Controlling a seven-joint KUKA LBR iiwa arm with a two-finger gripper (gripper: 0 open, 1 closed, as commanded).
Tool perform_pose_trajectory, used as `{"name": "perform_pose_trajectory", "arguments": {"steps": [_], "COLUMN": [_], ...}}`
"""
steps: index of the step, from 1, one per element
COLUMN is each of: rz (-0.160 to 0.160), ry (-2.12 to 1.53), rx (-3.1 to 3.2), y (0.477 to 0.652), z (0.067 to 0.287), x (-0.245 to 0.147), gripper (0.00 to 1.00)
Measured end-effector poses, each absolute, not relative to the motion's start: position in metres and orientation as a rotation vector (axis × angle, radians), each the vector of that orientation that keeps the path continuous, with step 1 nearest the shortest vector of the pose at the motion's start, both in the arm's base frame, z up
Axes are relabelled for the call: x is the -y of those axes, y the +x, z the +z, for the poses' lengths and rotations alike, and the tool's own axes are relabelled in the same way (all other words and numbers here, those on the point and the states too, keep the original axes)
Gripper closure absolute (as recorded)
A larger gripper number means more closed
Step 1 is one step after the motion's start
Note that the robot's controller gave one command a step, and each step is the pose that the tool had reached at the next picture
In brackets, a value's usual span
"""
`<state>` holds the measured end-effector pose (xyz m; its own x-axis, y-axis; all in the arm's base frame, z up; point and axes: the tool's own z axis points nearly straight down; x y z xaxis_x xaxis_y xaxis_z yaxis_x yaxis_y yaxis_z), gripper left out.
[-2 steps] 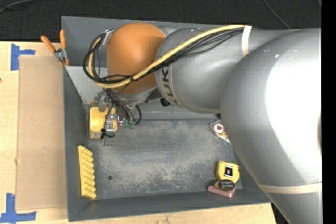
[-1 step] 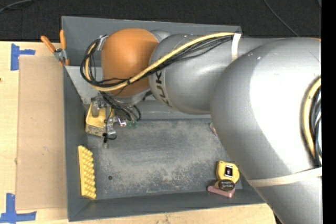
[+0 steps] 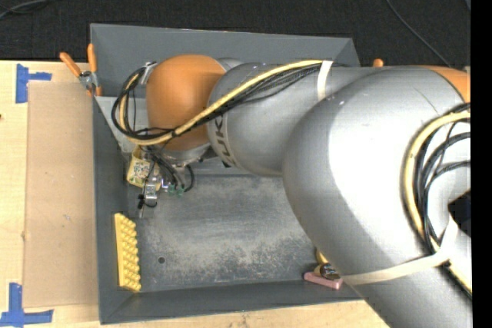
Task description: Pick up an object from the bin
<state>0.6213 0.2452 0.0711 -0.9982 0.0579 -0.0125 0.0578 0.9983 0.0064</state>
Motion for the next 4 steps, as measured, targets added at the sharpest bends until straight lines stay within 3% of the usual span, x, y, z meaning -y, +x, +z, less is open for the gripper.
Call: {"name": "perform_pose_trajectory", "arguments": {"steps": [1,4], "rz": [0.011,0.010], "ry": [-0.013,-0.036], "rx": [-3.128,-3.133], "y": [0.6218,0.6205], "z": [0.0741,0.0830], "x": [-0.2467,-0.2464], "gripper": [1.00,1.00]}}
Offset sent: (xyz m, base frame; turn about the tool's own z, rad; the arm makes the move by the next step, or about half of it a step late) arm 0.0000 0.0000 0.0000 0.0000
